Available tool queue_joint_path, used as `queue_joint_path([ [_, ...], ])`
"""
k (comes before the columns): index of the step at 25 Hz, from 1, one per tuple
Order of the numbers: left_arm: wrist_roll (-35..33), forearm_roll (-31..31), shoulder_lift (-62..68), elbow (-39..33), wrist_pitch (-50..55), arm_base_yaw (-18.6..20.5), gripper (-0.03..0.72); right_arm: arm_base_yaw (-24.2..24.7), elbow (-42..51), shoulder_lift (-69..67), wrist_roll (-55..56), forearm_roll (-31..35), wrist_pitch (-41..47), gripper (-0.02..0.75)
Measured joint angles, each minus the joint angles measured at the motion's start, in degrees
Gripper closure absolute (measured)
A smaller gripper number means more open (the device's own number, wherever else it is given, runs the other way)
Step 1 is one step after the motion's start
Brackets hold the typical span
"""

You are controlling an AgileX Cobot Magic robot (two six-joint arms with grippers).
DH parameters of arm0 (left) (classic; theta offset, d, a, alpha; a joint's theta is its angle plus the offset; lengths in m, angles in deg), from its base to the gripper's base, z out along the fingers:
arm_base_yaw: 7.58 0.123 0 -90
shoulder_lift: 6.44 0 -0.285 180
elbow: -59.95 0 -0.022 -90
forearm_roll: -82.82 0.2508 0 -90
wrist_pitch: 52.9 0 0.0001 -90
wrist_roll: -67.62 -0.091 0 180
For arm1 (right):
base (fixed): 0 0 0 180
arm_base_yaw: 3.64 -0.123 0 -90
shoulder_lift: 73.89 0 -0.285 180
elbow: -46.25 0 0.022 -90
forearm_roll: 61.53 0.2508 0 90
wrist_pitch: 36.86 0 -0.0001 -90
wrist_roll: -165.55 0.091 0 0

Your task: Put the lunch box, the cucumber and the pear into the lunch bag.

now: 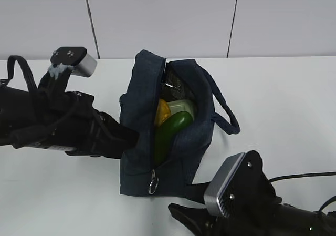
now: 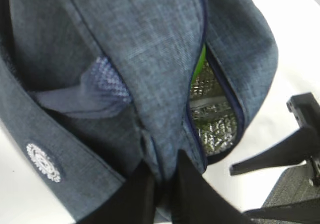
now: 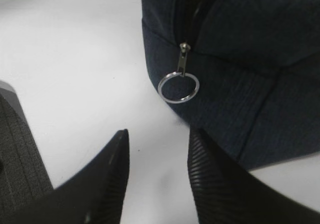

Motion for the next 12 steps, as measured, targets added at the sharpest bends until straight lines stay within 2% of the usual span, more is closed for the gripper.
queue_joint_path([
  [6,0.0,0.0,0.0,0.0,0.34,0.0,0.685,0.0,-2.65,-0.4,-1.32,0.5,0.47,0.42],
  [12,0.0,0.0,0.0,0.0,0.39,0.0,0.685,0.0,-5.53,-6.75,-1.32,0.5,0.84,0.42],
])
